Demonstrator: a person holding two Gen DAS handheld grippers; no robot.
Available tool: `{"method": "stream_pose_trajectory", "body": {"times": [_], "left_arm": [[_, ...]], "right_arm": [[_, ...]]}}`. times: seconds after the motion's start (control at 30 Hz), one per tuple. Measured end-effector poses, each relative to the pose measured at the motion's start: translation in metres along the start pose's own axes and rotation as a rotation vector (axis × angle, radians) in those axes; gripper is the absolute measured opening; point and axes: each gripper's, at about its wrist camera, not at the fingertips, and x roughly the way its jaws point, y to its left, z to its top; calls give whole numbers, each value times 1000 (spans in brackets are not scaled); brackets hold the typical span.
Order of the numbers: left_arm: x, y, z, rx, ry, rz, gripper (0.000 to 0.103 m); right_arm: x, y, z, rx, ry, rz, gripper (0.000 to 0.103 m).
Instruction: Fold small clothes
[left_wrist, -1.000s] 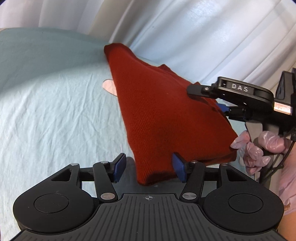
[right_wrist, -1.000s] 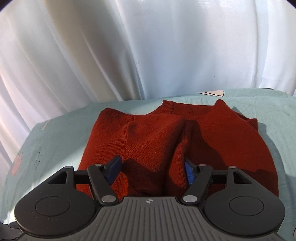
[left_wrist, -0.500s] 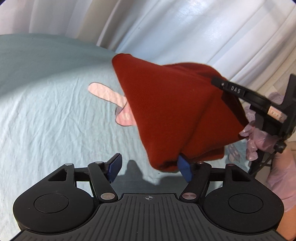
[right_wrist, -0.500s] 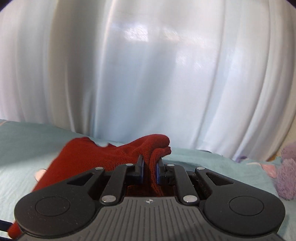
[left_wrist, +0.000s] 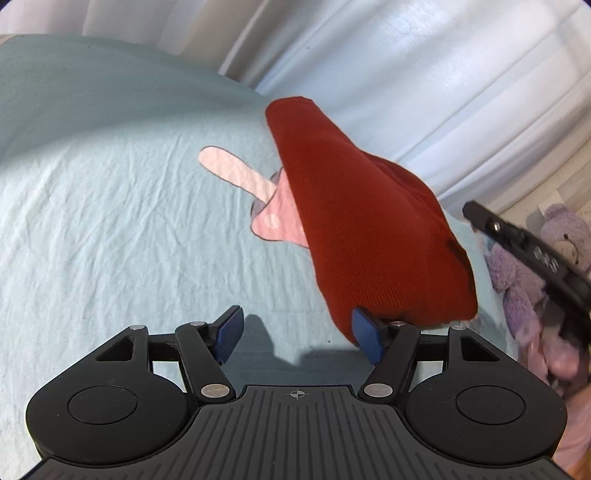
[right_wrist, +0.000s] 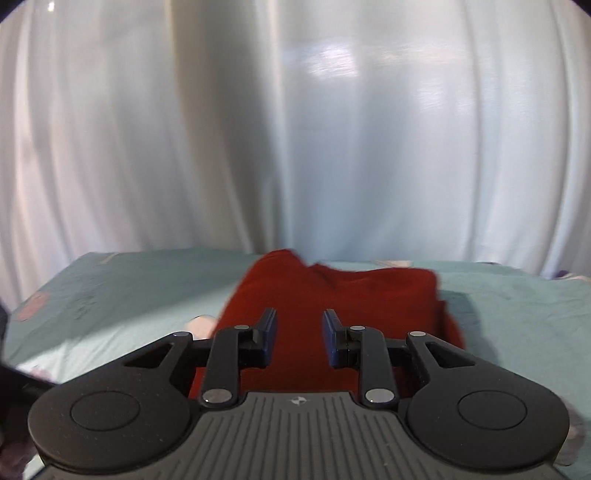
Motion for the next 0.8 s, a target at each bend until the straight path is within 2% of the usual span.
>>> {"method": "stream_pose_trajectory", "body": {"times": [0.03, 0.07, 0.13, 0.2, 0.27, 0.3, 0.33, 0.37, 0.4, 0.43, 0.5, 0.6, 0.67, 0.7, 0.73, 0.8], "left_arm": [[0, 3, 2, -31, -5, 0, 70], [0, 7, 4, -61, -5, -2, 70], [-1, 13, 8, -114, 1, -16, 70], [-4, 15, 9, -135, 4, -29, 70], [-10, 16, 9, -129, 2, -32, 71], [-12, 17, 9, -127, 1, -33, 71], [-14, 18, 9, -130, 2, -31, 71], [-15, 19, 9, -135, 2, -32, 71], [-15, 20, 9, -142, 0, -37, 71], [-15, 21, 9, -154, 1, -40, 71], [-12, 21, 11, -179, 3, -51, 71], [-7, 17, 13, -186, 13, -71, 71], [-4, 12, 14, -177, 14, -70, 72], [-3, 10, 15, -173, 14, -67, 72], [-3, 9, 15, -170, 12, -63, 74], [-2, 6, 16, -166, 2, -48, 76]], "right_arm": [[9, 15, -7, -45, 44, 30, 26], [20, 27, -17, -109, 104, 6, 26], [46, 34, -40, -222, 245, -103, 26], [38, 30, -50, -237, 209, -124, 26], [23, 20, -42, -148, 234, -193, 26], [15, 15, -38, -87, 236, -193, 26], [5, 8, -34, -11, 230, -166, 29], [-7, -1, -34, 103, 231, -103, 34], [-11, -7, -35, 196, 254, -47, 47], [-11, -11, -40, 292, 295, 12, 51], [-7, -15, -50, 425, 341, 114, 51], [0, -25, -58, 627, 279, 224, 52], [5, -25, -58, 680, 251, 253, 50], [8, -25, -58, 687, 246, 266, 37], [14, -25, -59, 697, 233, 283, 11], [12, -28, -64, 733, 229, 319, 8]]}}
